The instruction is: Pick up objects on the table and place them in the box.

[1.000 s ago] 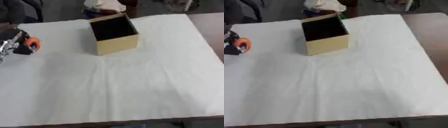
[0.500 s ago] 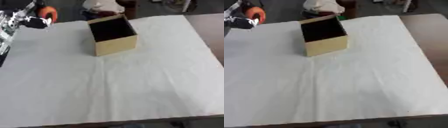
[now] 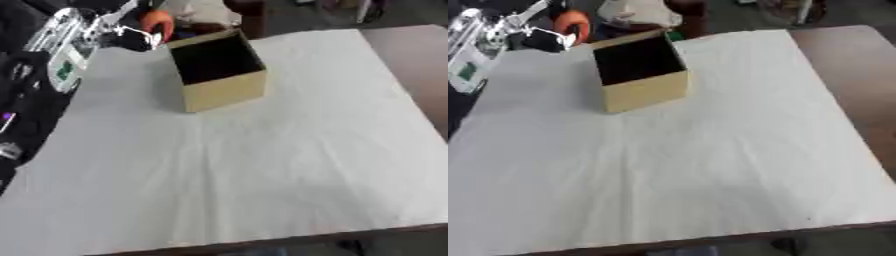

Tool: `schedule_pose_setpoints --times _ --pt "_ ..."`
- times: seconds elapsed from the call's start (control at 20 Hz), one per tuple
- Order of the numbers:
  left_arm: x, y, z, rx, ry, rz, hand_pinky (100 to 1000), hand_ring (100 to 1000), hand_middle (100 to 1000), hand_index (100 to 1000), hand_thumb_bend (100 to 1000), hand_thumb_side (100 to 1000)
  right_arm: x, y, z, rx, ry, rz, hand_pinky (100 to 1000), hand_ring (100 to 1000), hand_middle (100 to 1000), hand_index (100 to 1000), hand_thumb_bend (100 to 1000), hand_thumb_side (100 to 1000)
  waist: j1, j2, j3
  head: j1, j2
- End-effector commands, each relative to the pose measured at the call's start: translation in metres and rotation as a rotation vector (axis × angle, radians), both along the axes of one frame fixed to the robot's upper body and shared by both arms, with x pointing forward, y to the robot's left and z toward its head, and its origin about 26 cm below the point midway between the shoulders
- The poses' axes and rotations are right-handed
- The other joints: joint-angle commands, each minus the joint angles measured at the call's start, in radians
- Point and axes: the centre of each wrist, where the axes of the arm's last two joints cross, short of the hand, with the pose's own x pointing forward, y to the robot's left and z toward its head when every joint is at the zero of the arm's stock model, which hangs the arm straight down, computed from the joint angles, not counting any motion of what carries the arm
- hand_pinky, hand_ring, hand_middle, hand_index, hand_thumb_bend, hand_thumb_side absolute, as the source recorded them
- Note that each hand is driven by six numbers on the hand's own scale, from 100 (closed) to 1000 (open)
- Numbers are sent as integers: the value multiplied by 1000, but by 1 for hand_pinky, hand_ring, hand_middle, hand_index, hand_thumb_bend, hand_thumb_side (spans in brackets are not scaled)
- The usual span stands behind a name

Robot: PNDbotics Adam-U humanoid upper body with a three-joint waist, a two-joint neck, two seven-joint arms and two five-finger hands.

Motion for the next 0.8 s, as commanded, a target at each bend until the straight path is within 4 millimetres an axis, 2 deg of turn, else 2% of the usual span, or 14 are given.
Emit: schedule_pose_setpoints --times 0.05,0.35,0.4,0.55,0.6,0.65,0.7,0.75,0.8 --pt "8 -9 2 11 -41 6 731 578 473 615 100 334 0 2 10 -17 -29 28 725 1000 750 963 100 466 -2 -10 -5 8 -11" --pt "19 -24 -24 43 -16 9 734 588 500 647 100 345 2 4 10 -15 -25 45 725 1000 749 964 100 463 -2 -2 -18 13 -21" --pt "20 -26 -28 47 -11 3 739 601 528 678 102 355 2 5 10 -15 -25 45 724 1000 749 964 100 463 -2 0 -19 13 -22" --pt "21 -31 -35 50 -19 -8 749 625 579 732 166 374 3 5 11 -14 -26 48 724 1000 749 964 100 463 1 2 -19 14 -23" --pt "20 -32 -36 50 -29 -10 757 656 628 802 229 401 3 5 11 -14 -26 48 724 1000 749 964 100 463 1 3 -19 14 -23" --pt "20 -33 -35 50 -41 -13 758 661 636 812 244 408 3 5 11 -14 -26 48 724 1000 749 964 100 463 2 4 -18 14 -24" --pt "19 -33 -35 49 -55 -15 766 686 682 860 356 459 3 5 11 -14 -25 48 724 1000 749 965 100 462 2 4 -17 14 -24" --pt "18 -33 -34 47 -72 -15 769 695 700 876 408 487 3 5 11 -14 -26 47 724 1000 749 964 100 463 2 4 -17 14 -24" --pt "17 -33 -32 44 -89 -15 774 715 734 907 533 558 3 5 11 -14 -26 47 724 1000 749 965 100 463 3 4 -16 13 -24"
